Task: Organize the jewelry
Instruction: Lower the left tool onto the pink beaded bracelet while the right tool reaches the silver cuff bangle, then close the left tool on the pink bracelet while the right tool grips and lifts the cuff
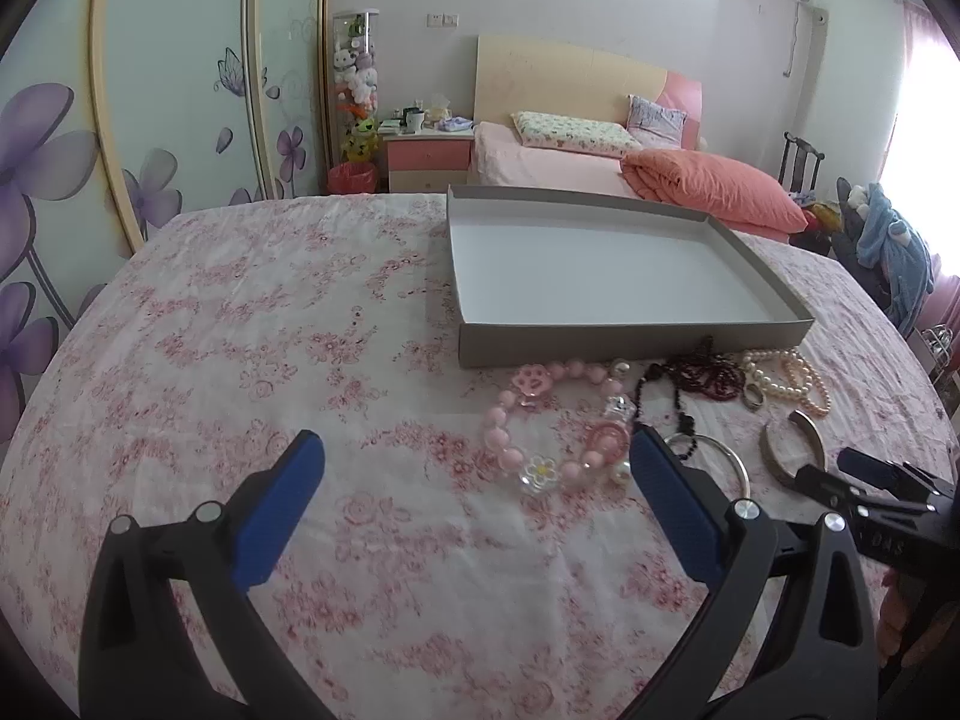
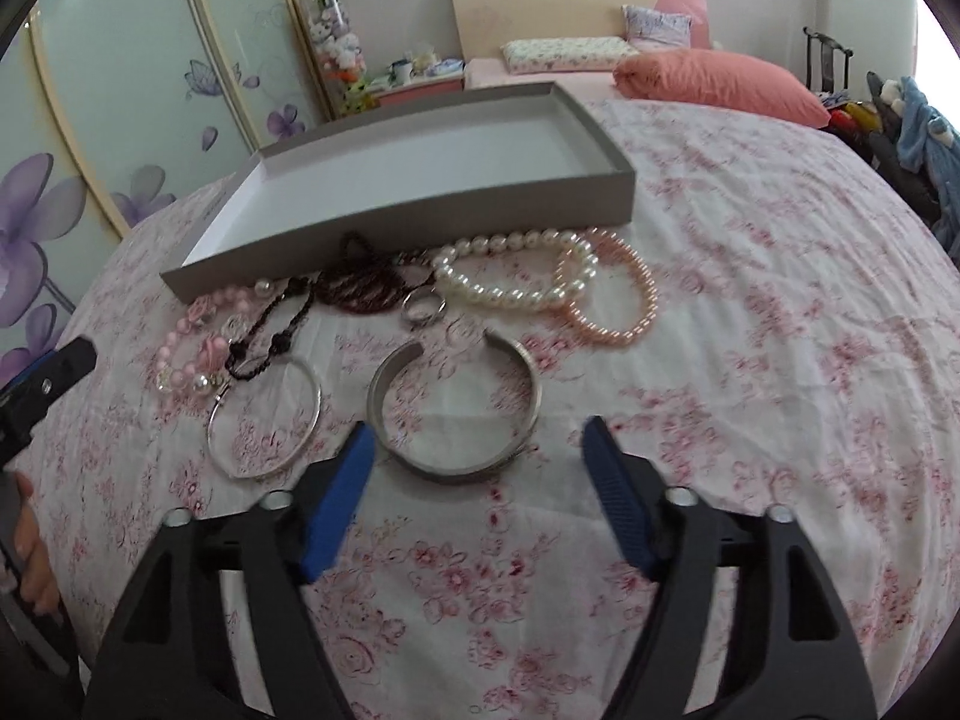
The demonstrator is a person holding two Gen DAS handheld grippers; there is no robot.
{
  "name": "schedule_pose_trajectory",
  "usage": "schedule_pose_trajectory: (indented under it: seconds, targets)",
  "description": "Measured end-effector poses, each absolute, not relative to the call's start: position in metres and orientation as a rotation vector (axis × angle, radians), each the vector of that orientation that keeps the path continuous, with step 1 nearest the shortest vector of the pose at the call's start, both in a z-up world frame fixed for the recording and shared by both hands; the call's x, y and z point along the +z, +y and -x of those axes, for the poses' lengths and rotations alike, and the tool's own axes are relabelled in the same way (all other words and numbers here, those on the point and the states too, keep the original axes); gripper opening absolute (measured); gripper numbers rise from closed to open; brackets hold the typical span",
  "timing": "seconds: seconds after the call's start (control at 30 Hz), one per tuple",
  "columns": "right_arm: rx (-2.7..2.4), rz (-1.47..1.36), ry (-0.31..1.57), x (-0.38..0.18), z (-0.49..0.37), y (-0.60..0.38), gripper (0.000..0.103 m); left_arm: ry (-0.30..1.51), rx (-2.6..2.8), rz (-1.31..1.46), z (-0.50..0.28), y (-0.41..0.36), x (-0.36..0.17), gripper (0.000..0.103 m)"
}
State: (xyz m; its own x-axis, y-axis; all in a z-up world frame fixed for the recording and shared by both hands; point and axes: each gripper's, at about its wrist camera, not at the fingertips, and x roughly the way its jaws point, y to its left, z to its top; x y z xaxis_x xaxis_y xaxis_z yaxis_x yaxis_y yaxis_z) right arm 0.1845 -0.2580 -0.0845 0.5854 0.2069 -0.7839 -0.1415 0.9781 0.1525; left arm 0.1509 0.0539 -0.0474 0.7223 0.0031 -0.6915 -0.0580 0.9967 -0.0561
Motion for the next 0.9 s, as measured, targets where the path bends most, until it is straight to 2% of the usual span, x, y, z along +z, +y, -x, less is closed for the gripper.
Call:
schedule_pose_trajectory:
  seconds: [0.33,0.4,0.43,0.57,0.67,0.8,0.9]
  targets:
    - [0.161,0.045,0.922,-0.088,-0.194,-0.237,0.077,0.828,0.015,0.021,-0.177,0.048,-0.063,0.099]
    - [0.167,0.053,0.909,-0.088,-0.193,-0.235,0.073,0.845,0.018,0.014,-0.183,0.048,-0.066,0.097]
    - [0.169,0.054,0.905,-0.088,-0.193,-0.234,0.067,0.850,0.019,0.007,-0.186,0.048,-0.068,0.092]
    - [0.168,0.050,0.905,-0.087,-0.193,-0.235,0.067,0.889,0.028,-0.002,-0.200,0.048,-0.077,0.071]
    - [0.169,0.049,0.906,-0.087,-0.192,-0.234,0.067,0.926,0.024,0.003,-0.209,0.048,-0.085,0.059]
    - [0.169,0.048,0.905,-0.087,-0.191,-0.235,0.067,0.942,0.021,-0.012,-0.213,0.046,-0.092,0.054]
    - [0.169,0.048,0.905,-0.087,-0.191,-0.235,0.067,0.940,0.018,-0.011,-0.213,0.045,-0.091,0.043]
